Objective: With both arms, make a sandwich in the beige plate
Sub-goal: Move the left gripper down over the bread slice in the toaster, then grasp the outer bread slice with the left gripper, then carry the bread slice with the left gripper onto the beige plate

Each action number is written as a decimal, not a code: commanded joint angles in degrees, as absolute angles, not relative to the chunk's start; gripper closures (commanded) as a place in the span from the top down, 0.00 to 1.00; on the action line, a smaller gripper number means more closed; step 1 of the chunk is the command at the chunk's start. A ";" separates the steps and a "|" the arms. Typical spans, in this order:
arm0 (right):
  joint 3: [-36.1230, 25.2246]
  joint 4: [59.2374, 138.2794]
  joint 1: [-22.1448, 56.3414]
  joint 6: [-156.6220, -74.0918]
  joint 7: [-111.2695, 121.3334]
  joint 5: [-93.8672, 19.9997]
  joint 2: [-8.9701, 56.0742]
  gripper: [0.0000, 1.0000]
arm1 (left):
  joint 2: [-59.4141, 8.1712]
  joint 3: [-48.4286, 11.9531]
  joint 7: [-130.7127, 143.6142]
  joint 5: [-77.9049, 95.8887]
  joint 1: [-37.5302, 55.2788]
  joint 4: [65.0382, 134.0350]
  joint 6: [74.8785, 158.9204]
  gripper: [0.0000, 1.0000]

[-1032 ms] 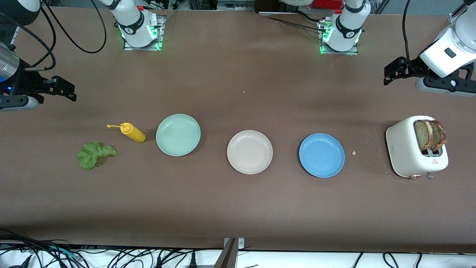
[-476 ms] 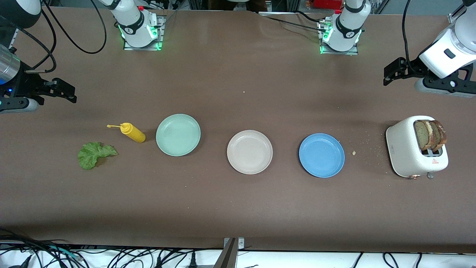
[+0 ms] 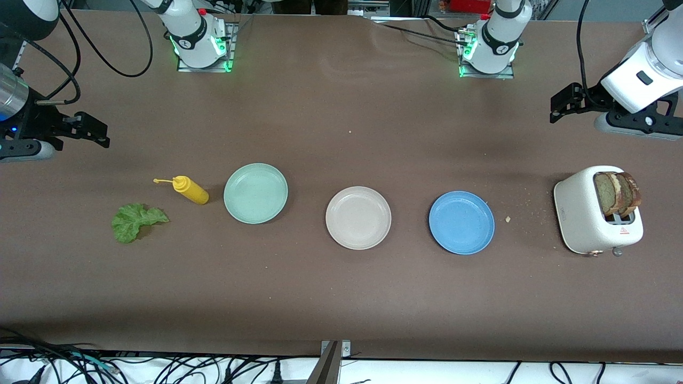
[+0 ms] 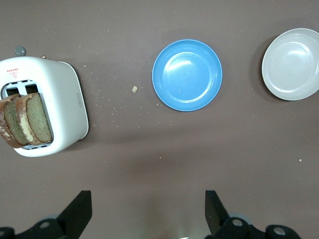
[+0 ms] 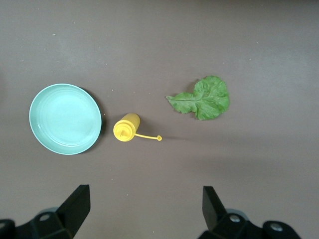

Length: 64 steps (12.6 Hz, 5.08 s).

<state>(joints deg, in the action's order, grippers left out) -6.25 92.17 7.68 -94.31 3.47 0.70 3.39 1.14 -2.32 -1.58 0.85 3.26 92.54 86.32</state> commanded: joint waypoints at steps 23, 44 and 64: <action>-6.24 90.88 8.00 -94.13 2.90 1.05 3.87 1.00 | -12.13 -2.20 -13.80 -7.47 -16.26 110.39 120.50 1.00; -6.33 90.88 8.00 -94.13 2.90 0.97 3.87 1.00 | -16.96 -2.29 -14.32 -9.49 -18.72 108.90 124.37 0.29; -6.33 90.88 8.00 -94.13 2.90 0.97 3.87 1.00 | -20.46 -23.55 -17.58 -2.74 -13.91 89.47 98.61 0.00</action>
<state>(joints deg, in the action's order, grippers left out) -6.21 92.05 7.75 -94.36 3.43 0.70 3.42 -16.67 -22.56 -17.65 -5.12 -16.54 90.95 99.10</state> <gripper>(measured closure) 0.000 0.912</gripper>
